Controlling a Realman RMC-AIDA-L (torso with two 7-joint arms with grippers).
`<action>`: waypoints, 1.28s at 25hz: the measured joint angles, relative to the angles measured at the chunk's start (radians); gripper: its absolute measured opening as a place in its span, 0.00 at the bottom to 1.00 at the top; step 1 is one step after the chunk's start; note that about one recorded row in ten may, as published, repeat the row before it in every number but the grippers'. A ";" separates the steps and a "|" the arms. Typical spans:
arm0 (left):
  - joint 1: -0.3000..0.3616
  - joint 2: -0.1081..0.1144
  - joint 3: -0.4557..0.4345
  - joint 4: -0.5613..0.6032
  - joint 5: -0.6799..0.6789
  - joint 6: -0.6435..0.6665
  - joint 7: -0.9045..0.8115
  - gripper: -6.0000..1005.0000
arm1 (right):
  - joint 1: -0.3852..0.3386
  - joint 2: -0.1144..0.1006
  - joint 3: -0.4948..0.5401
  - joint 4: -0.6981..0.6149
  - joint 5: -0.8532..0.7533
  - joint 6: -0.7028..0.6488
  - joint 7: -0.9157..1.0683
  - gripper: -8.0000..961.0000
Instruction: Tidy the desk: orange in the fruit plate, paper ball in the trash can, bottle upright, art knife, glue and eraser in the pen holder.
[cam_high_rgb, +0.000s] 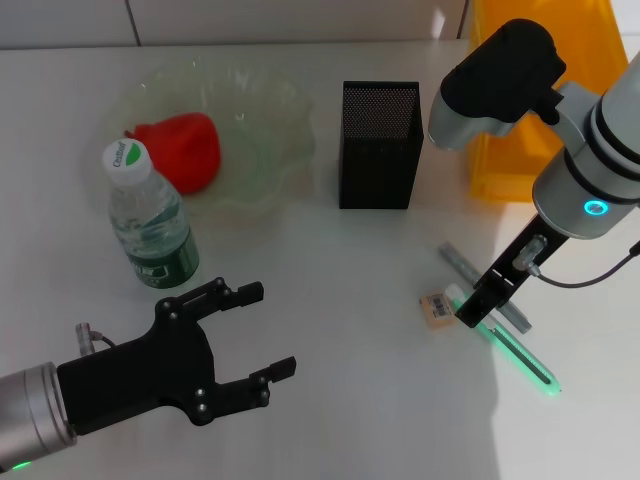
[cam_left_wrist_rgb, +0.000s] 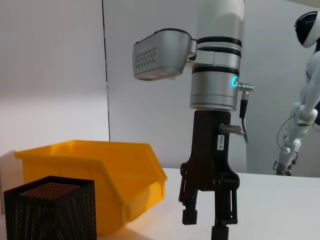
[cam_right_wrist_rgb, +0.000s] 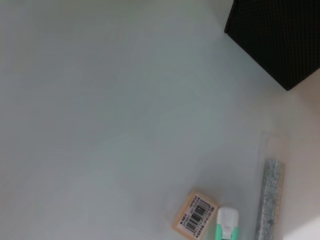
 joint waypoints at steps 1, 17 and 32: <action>0.000 0.000 0.000 0.000 0.000 -0.002 0.000 0.80 | 0.001 0.000 -0.004 0.005 0.000 0.004 0.000 0.80; -0.001 0.001 0.000 0.000 0.000 -0.016 -0.009 0.80 | -0.016 0.002 -0.047 0.023 0.052 0.052 -0.040 0.78; 0.006 0.002 0.000 0.008 0.000 -0.013 -0.010 0.80 | -0.023 0.002 -0.046 0.060 0.055 0.082 -0.051 0.76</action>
